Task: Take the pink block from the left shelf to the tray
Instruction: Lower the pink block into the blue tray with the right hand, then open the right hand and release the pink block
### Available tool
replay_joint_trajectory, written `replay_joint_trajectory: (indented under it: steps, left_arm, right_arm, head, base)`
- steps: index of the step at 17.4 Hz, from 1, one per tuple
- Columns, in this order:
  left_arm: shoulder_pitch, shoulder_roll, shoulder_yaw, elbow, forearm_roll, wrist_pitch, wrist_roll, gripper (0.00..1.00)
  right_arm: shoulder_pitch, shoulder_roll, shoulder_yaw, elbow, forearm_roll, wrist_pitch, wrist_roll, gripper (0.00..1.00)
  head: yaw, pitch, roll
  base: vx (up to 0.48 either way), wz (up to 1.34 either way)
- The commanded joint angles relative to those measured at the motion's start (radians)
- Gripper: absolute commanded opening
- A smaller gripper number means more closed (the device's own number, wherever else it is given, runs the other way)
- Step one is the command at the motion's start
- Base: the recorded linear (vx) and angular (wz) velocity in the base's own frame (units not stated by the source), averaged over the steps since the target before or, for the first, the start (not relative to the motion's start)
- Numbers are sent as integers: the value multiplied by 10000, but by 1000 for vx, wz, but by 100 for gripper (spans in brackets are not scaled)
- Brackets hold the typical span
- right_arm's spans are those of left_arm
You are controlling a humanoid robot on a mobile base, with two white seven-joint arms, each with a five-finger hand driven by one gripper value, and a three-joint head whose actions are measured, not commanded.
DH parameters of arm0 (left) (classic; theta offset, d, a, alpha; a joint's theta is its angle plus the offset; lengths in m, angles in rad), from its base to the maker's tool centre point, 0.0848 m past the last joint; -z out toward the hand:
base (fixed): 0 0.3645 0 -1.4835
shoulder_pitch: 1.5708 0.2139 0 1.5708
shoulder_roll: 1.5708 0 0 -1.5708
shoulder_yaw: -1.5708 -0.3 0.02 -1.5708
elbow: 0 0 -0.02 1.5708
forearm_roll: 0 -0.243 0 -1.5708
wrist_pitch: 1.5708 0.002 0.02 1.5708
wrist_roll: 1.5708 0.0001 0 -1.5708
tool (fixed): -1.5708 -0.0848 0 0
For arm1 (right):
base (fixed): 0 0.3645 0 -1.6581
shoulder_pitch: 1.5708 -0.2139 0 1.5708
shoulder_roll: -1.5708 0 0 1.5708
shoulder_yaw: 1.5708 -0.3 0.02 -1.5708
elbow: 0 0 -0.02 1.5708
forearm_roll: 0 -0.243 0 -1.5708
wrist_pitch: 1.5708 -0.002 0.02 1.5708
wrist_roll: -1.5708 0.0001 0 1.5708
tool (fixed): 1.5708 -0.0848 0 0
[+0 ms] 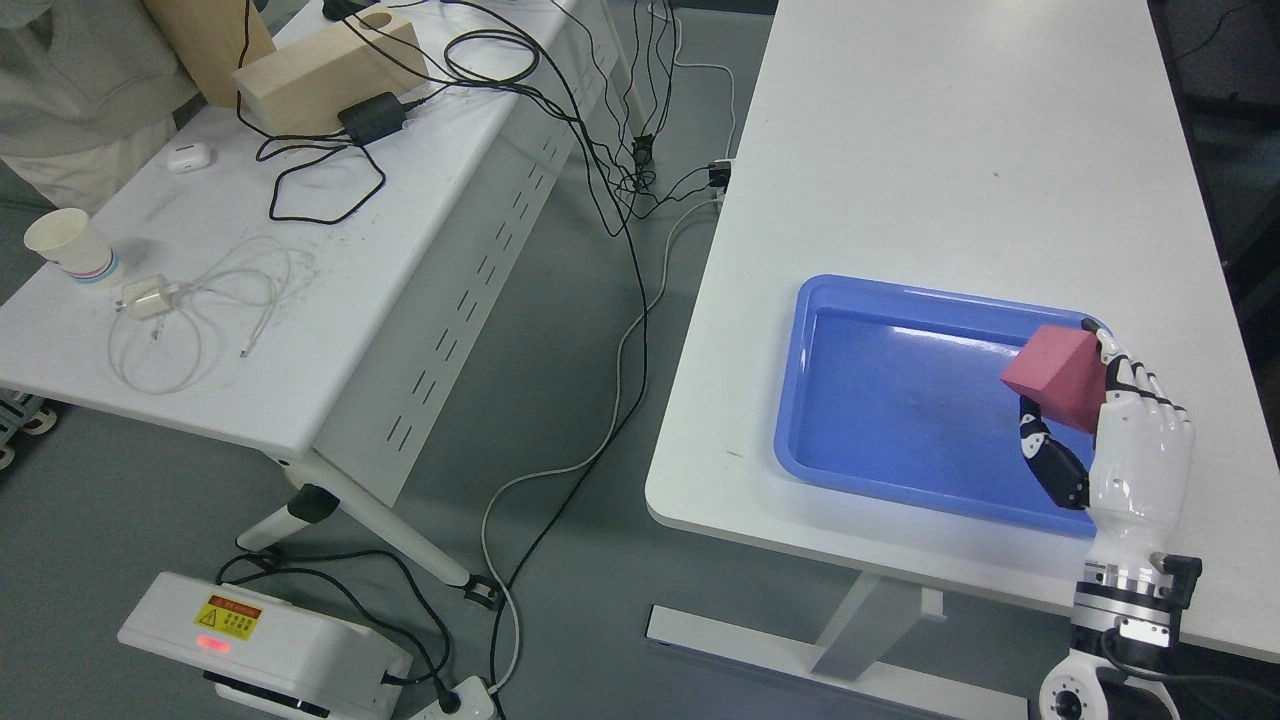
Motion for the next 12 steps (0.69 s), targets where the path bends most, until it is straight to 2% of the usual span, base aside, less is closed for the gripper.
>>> replay_joint_trajectory:
  steps: [1,4,7,10,12]
  left_arm:
    - [-322,175,0,-175,0,0,-6,100]
    - [-322,175,0,-175,0,0,-6,100]
    - [-322,175,0,-175,0,0,-6,100]
    - [-322,175,0,-175,0,0,-6,100]
    - [-322,175,0,-175,-15,0,-6,100]
  right_arm:
    - [328,-222,-20,-54,-8,15,1350,3]
    - [437,-222,-20,-54,-84,-1,1413,7]
    - [422,-191,-20,-54,-176,-1,1398,29]
    - [421,-176,-35,-54,-1109,-168,1413,53]
    - [421,-160,-127,-54,-1647,-521,1429,63]
  head:
    - [0,0,0]
    - [0,0,0]
    - [0,0,0]
    - [0,1,0]
    - [0,1,0]
  base:
    - [51,-12]
    - [29,-9]
    - [15,0]
    - [0,0]
    - [0,0]
